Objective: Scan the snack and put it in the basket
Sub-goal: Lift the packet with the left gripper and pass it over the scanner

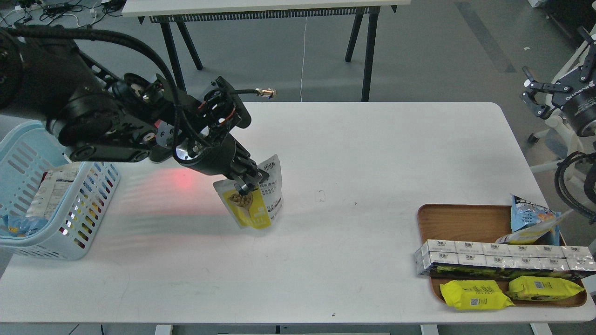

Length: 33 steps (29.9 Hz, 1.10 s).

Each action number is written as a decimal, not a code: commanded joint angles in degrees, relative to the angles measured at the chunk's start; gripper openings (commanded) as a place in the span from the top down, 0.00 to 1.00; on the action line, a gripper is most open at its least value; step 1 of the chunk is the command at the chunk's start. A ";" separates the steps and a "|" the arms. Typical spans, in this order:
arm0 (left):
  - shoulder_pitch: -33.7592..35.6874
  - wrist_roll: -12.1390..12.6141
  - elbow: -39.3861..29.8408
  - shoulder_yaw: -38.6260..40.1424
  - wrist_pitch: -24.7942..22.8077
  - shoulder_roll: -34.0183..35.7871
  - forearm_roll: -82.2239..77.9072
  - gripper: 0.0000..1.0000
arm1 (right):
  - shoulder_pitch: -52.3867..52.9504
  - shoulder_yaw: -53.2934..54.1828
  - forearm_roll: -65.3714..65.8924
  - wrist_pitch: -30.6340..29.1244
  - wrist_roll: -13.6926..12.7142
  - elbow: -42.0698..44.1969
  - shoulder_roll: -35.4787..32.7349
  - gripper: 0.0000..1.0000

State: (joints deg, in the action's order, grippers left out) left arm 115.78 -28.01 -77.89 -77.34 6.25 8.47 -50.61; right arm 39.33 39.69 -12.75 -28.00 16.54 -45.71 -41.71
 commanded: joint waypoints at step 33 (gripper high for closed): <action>5.23 0.01 11.72 -12.14 0.43 20.08 -8.79 1.00 | -0.31 0.56 0.01 0.00 -0.02 -0.52 -0.04 0.00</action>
State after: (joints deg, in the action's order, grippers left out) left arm 115.73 -27.99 -62.50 -89.86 6.78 25.20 -56.64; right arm 39.11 40.26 -12.74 -28.00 16.52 -46.24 -41.75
